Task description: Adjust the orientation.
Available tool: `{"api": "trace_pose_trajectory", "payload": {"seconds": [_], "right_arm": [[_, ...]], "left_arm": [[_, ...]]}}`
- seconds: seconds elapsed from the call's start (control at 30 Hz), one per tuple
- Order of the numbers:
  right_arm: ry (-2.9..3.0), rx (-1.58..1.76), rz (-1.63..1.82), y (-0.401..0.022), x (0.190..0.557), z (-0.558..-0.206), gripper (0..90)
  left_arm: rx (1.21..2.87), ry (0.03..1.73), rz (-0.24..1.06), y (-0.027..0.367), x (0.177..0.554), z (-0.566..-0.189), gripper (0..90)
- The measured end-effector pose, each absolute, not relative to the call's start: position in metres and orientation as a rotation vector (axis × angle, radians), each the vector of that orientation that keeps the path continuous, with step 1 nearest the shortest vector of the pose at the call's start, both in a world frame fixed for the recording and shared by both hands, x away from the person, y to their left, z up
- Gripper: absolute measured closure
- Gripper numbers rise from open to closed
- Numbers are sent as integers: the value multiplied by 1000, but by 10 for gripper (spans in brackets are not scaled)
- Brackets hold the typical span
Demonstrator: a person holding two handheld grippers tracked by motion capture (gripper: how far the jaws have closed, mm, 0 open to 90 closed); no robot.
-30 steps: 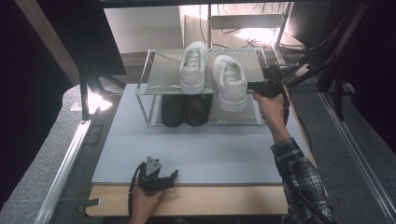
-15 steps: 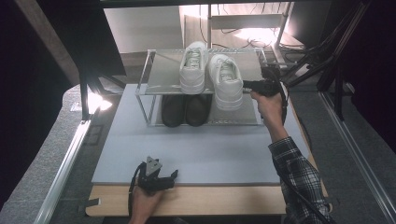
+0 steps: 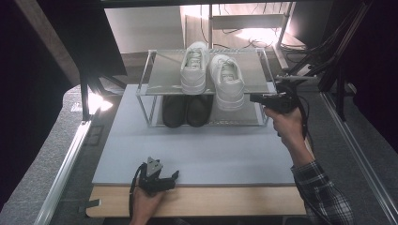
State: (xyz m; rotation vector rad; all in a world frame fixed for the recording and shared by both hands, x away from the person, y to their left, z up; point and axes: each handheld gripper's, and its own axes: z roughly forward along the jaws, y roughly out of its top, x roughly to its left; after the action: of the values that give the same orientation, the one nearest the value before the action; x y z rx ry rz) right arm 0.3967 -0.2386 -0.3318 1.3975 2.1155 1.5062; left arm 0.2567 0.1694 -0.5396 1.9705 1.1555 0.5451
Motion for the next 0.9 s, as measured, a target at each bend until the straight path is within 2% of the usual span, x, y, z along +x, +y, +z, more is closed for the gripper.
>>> {"api": "trace_pose_trajectory", "payload": {"seconds": [0.27, 0.9], "right_arm": [[2204, 1253, 1519, -223, 365, -335, 895], [2170, 1227, 1512, -197, 376, -342, 895]], "left_arm": [[1971, 1155, 544, 169, 257, -539, 120], [1971, 1156, 545, 169, 257, -540, 120]]}}
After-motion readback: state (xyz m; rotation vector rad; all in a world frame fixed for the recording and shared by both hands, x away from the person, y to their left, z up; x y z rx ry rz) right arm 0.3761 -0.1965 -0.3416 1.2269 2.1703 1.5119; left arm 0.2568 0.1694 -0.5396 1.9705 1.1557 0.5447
